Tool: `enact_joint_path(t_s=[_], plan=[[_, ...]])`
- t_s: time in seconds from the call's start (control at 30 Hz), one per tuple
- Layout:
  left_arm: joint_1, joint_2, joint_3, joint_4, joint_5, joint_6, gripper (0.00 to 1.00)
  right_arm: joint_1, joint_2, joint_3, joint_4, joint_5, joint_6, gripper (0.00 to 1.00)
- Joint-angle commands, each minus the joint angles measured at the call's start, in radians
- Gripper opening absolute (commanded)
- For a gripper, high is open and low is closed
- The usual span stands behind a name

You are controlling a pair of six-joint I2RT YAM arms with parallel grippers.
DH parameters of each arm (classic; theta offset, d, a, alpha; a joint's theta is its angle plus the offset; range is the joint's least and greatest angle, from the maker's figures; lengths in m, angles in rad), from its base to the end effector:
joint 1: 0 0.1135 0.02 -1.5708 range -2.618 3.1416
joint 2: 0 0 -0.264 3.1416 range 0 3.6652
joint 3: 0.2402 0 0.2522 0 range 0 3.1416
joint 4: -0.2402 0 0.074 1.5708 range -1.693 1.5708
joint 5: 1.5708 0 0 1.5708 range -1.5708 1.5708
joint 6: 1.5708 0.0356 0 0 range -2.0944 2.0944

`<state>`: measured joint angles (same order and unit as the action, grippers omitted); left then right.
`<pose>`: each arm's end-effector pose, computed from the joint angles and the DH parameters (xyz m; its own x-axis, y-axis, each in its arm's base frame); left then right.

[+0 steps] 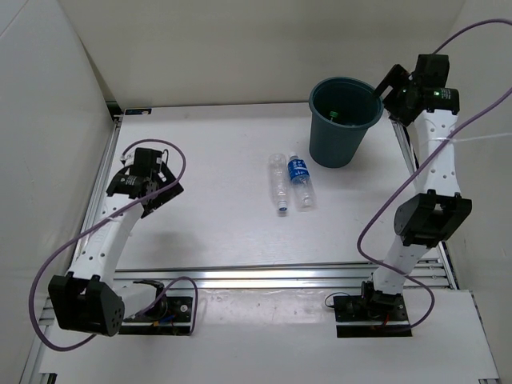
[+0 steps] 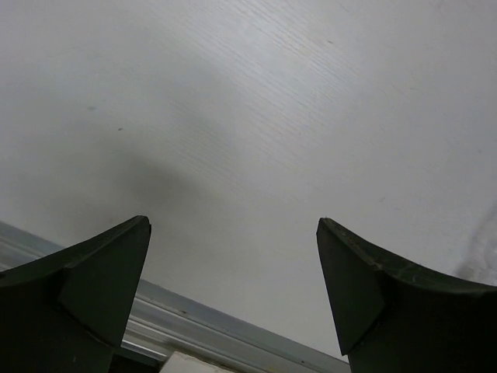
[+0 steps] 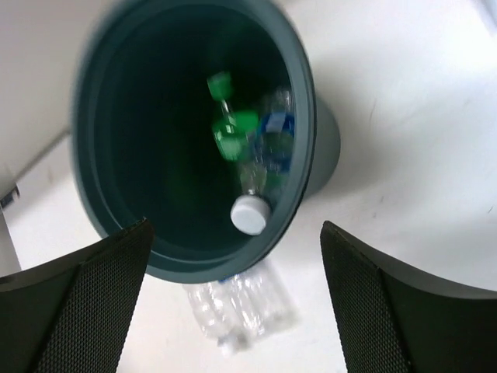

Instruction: Put the plastic bottles in the bin

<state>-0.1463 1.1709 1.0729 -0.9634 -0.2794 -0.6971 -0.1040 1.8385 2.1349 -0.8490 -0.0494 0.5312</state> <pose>0.2187 -0.0223 0.2979 -0.6668 -0.5255 -0.5285 -0.5491 0.8258 -0.1285 0.3979 -0.0398 0.4395 -0.4188 0.5524 -0.7207 0.3178 0.8326 0.4535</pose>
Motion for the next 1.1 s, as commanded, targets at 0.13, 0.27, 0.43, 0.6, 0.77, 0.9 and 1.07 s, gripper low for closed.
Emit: enact_joint_path(t_s=[0.13,0.27,0.43,0.6,0.77,0.9,1.07], plan=[[-0.045,0.261,0.279,0.306,0.339,0.054,0.97,0.006,-0.028,-0.105,-0.045,-0.13,0.021,0.91],[-0.122,0.51,0.482,0.379,0.473,0.077,0.99,0.006,-0.051,-0.17,-0.045,-0.139,0.012,0.93],[-0.254,0.786,0.706,0.379,0.513,0.146,0.99,-0.014,-0.134,-0.25,-0.045,-0.139,0.012,0.96],[-0.321,0.989,0.923,0.379,0.571,0.157,0.99,-0.055,-0.183,-0.294,-0.045,-0.171,0.023,0.97],[-0.343,1.116,0.98,0.379,0.592,0.143,0.99,-0.091,-0.217,-0.319,-0.054,-0.195,0.023,0.98],[-0.354,1.164,0.98,0.379,0.626,0.143,0.99,-0.111,-0.237,-0.361,-0.055,-0.195,0.023,0.98],[-0.363,1.22,0.992,0.379,0.663,0.125,0.99,-0.111,-0.246,-0.371,-0.064,-0.195,0.023,0.99]])
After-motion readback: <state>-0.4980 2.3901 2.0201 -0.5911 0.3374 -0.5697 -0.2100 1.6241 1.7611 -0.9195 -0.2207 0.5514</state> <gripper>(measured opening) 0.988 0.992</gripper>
